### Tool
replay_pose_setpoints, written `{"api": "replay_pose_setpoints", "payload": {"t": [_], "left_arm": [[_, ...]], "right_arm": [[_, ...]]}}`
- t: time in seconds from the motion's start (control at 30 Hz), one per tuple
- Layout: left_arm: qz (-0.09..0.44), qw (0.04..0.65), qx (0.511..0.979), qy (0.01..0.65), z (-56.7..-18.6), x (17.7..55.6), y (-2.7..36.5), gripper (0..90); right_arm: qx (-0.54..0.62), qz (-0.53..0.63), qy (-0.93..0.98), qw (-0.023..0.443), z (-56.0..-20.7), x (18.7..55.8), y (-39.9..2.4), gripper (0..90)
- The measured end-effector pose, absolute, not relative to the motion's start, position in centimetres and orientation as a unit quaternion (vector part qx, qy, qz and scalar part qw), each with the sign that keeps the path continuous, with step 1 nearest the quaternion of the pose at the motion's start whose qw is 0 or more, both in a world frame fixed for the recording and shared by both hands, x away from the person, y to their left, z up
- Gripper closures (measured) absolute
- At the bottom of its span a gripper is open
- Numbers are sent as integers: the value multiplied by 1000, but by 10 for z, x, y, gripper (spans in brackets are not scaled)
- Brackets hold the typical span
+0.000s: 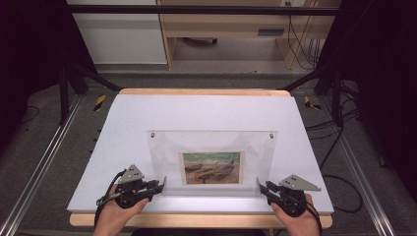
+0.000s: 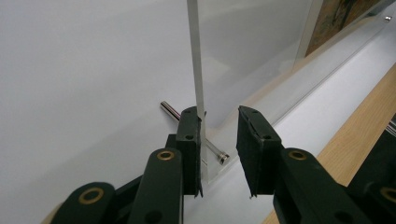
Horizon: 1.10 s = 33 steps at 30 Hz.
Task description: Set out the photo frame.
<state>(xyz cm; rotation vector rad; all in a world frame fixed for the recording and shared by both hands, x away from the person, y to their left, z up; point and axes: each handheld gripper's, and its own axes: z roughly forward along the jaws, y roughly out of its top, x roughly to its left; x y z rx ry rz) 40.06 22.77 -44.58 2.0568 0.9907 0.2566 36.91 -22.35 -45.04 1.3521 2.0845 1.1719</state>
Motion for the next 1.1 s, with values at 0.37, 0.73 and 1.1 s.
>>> {"api": "replay_pose_setpoints", "payload": {"t": [0.37,0.73,1.1], "left_arm": [[102,406,820,390,-446,400,228,697],[100,404,822,389,-447,400,228,697],[98,400,826,386,-447,400,227,695]], "right_arm": [[481,416,746,195,-452,367,-223,693],[479,417,747,194,-452,367,-223,685],[478,416,749,191,-452,367,-223,659]]}}
